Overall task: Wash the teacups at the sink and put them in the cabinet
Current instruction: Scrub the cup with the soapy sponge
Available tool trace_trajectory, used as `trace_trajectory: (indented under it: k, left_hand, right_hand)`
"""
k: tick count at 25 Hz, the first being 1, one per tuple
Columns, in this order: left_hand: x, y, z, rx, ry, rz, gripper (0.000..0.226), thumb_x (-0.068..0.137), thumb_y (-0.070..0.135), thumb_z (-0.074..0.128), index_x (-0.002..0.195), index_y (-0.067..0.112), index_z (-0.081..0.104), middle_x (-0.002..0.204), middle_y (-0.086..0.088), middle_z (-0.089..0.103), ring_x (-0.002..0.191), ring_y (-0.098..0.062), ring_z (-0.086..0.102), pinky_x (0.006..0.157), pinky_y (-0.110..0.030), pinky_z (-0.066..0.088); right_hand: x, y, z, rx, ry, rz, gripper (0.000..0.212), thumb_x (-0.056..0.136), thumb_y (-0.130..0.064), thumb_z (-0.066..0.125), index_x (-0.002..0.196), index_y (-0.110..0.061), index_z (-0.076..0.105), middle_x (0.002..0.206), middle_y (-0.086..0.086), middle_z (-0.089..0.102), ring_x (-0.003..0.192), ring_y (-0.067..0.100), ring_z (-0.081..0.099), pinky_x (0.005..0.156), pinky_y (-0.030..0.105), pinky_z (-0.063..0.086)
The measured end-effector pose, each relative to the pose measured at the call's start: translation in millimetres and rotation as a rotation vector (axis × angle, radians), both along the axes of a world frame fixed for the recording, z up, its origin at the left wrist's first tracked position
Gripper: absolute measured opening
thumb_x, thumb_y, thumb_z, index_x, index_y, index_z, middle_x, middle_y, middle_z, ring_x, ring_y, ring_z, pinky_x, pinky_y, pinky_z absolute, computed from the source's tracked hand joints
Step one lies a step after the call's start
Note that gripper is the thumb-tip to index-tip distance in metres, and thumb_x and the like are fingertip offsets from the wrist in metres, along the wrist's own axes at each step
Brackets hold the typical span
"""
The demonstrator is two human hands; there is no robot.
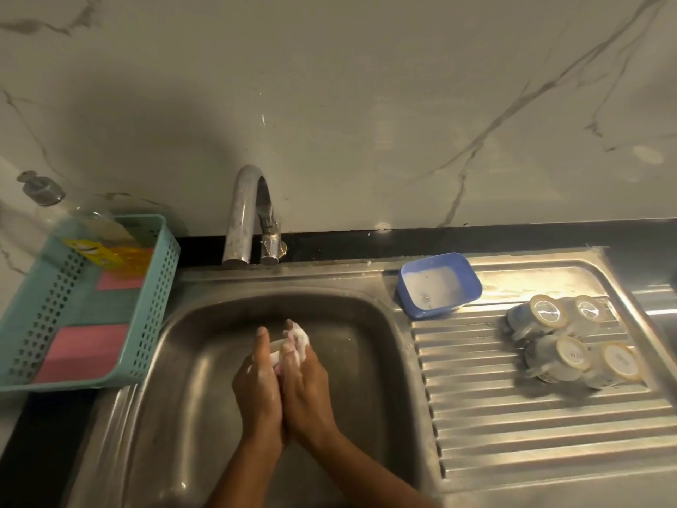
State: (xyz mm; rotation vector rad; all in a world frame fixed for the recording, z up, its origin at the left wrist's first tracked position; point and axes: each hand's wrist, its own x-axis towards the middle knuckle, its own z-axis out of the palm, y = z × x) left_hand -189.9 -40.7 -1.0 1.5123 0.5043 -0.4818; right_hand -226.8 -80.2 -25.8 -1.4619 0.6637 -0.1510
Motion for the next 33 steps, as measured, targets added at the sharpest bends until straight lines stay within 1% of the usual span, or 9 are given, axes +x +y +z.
trace_trajectory:
  k: [2, 5, 10, 15, 20, 23, 26, 29, 33]
  left_hand:
    - [3.6, 1.4, -2.4, 0.011, 0.091, 0.069, 0.034, 0.093, 0.038, 0.063, 0.091, 0.007, 0.078, 0.085, -0.015, 0.077, 0.077, -0.030, 0.075, 0.073, -0.038, 0.058]
    - [2.4, -0.6, 1.4, -0.026, 0.156, 0.096, 0.025, 0.084, 0.023, 0.063, 0.093, 0.003, 0.075, 0.084, -0.018, 0.076, 0.070, -0.033, 0.072, 0.070, -0.041, 0.057]
    - [24.8, -2.3, 0.3, -0.056, 0.175, 0.224, 0.017, 0.077, 0.016, 0.066, 0.083, 0.003, 0.074, 0.081, -0.019, 0.075, 0.073, -0.037, 0.074, 0.075, -0.046, 0.060]
    - [32.9, -0.2, -4.9, -0.268, 0.310, 0.170, 0.025, 0.082, 0.023, 0.053, 0.077, 0.005, 0.069, 0.076, -0.015, 0.070, 0.065, -0.030, 0.069, 0.070, -0.035, 0.055]
    - [31.4, 0.9, -23.3, 0.130, 0.079, 0.178, 0.052, 0.102, 0.051, 0.044, 0.085, 0.011, 0.073, 0.084, -0.016, 0.075, 0.078, -0.034, 0.074, 0.085, -0.052, 0.060]
    - [14.7, -7.2, -6.2, -0.063, 0.006, -0.025, 0.059, 0.104, 0.058, 0.036, 0.096, 0.016, 0.076, 0.094, -0.014, 0.077, 0.088, -0.028, 0.075, 0.083, -0.040, 0.058]
    - [14.7, -1.0, 4.5, -0.252, 0.105, -0.131, 0.049, 0.090, 0.052, 0.059, 0.102, 0.008, 0.078, 0.101, -0.018, 0.076, 0.092, -0.028, 0.074, 0.083, -0.037, 0.055]
    - [10.9, -0.3, 7.0, -0.246, 0.166, -0.014, 0.031, 0.087, 0.025, 0.055, 0.095, 0.005, 0.077, 0.090, -0.020, 0.072, 0.075, -0.029, 0.071, 0.070, -0.034, 0.054]
    - [-2.9, -8.3, 12.6, -0.258, 0.165, 0.177, 0.033, 0.084, 0.012, 0.049, 0.100, 0.001, 0.076, 0.099, -0.023, 0.074, 0.089, -0.040, 0.070, 0.083, -0.043, 0.054]
  right_hand:
    - [5.9, -9.3, -0.8, 0.062, 0.032, -0.081, 0.031, 0.107, -0.042, 0.040, 0.129, -0.035, 0.061, 0.099, 0.002, 0.074, 0.094, 0.015, 0.073, 0.082, 0.030, 0.059]
    - [23.2, -29.9, 1.3, 0.402, 0.240, -0.130, 0.030, 0.103, -0.029, 0.044, 0.108, -0.021, 0.072, 0.094, 0.009, 0.076, 0.092, 0.029, 0.074, 0.072, 0.032, 0.058]
    - [-2.6, 0.6, 15.4, 0.174, -0.045, -0.182, 0.036, 0.109, -0.039, 0.034, 0.133, -0.033, 0.059, 0.108, -0.004, 0.074, 0.096, 0.009, 0.072, 0.082, 0.027, 0.058]
    - [21.9, -23.1, 29.0, 0.506, 0.151, -0.122, 0.033, 0.106, -0.022, 0.042, 0.113, -0.014, 0.073, 0.095, 0.007, 0.077, 0.081, 0.017, 0.074, 0.065, 0.025, 0.059]
    - [11.9, -10.8, 24.1, 0.267, 0.025, -0.235, 0.034, 0.109, -0.033, 0.035, 0.127, -0.030, 0.064, 0.112, -0.008, 0.070, 0.100, 0.011, 0.071, 0.085, 0.030, 0.060]
    - [12.5, -3.3, 21.0, 0.101, -0.092, -0.338, 0.034, 0.107, -0.039, 0.039, 0.132, -0.030, 0.061, 0.122, -0.008, 0.069, 0.111, 0.006, 0.067, 0.097, 0.031, 0.056]
    - [13.0, -5.4, 22.0, -0.070, -0.093, -0.196, 0.032, 0.108, -0.034, 0.041, 0.128, -0.027, 0.065, 0.123, -0.010, 0.069, 0.116, 0.003, 0.064, 0.098, 0.023, 0.052]
    - [26.3, -27.8, 28.3, 0.091, 0.124, -0.159, 0.030, 0.107, -0.027, 0.040, 0.116, -0.030, 0.068, 0.116, -0.005, 0.072, 0.104, 0.010, 0.068, 0.091, 0.030, 0.057]
    - [13.2, -24.5, 29.5, 0.478, 0.253, -0.215, 0.034, 0.104, -0.040, 0.047, 0.118, -0.020, 0.070, 0.103, 0.005, 0.076, 0.093, 0.022, 0.074, 0.080, 0.035, 0.061]
